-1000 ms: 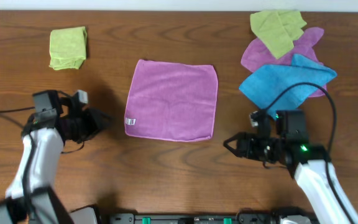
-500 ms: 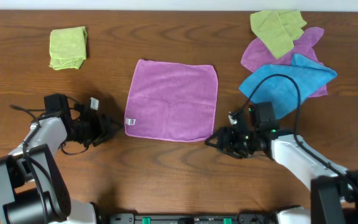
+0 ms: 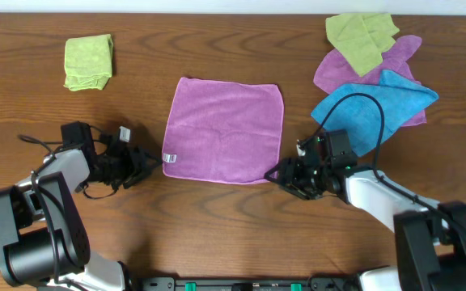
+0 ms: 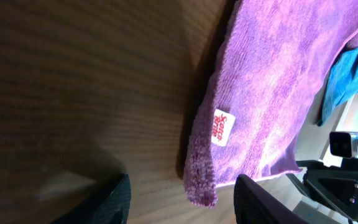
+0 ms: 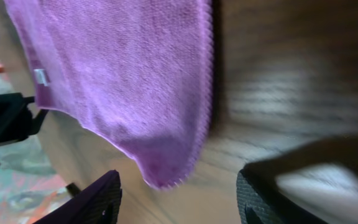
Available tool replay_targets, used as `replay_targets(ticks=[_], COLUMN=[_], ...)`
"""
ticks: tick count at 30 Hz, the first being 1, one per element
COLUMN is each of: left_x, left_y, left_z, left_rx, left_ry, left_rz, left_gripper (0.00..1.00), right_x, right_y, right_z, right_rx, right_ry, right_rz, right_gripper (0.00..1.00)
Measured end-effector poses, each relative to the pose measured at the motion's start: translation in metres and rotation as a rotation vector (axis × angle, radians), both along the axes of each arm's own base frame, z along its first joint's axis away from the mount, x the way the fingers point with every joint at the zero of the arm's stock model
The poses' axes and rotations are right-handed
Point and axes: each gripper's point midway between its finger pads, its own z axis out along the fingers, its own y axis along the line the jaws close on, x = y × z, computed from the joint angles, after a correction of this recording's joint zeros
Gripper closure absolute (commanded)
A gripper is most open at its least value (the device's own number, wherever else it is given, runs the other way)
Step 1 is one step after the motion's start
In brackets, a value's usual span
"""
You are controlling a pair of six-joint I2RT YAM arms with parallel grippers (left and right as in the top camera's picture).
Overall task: Fold the cloth
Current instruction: 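Move both grippers to the purple cloth's left and right bottom corners and grasp, then lift the bottom edge with both grippers and fold it up toward the top edge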
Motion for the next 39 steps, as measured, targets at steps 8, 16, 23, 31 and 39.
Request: replay_targets(ticks=[8, 16, 23, 31, 39], left_x=[-0.001, 0.000, 0.001, 0.032, 0.107], left_y=[-0.023, -0.026, -0.025, -0.029, -0.053], left_z=[0.000, -0.002, -0.002, 0.026, 0.072], left_rx=[-0.006, 0.002, 0.003, -0.025, 0.066], left_ry=[0.002, 0.012, 0.018, -0.069, -0.354], left_rz=[-0.063, -0.060, -0.050, -0.066, -0.136], left_gripper=[0.46, 0.94, 0.95, 0.94, 0.94], right_x=[0.004, -0.001, -0.003, 0.025, 0.075], right_y=[0.008, 0.002, 0.003, 0.013, 0.010], right_z=[-0.001, -0.014, -0.015, 0.020, 0.061], right_rx=[0.050, 0.012, 0.016, 0.065, 0.009], right_ry=[0.026, 0.071, 0.087, 0.003, -0.169], right_rz=[0.002, -0.024, -0.029, -0.018, -0.071], right_gripper=[0.48, 0.98, 0.99, 0.98, 0.99])
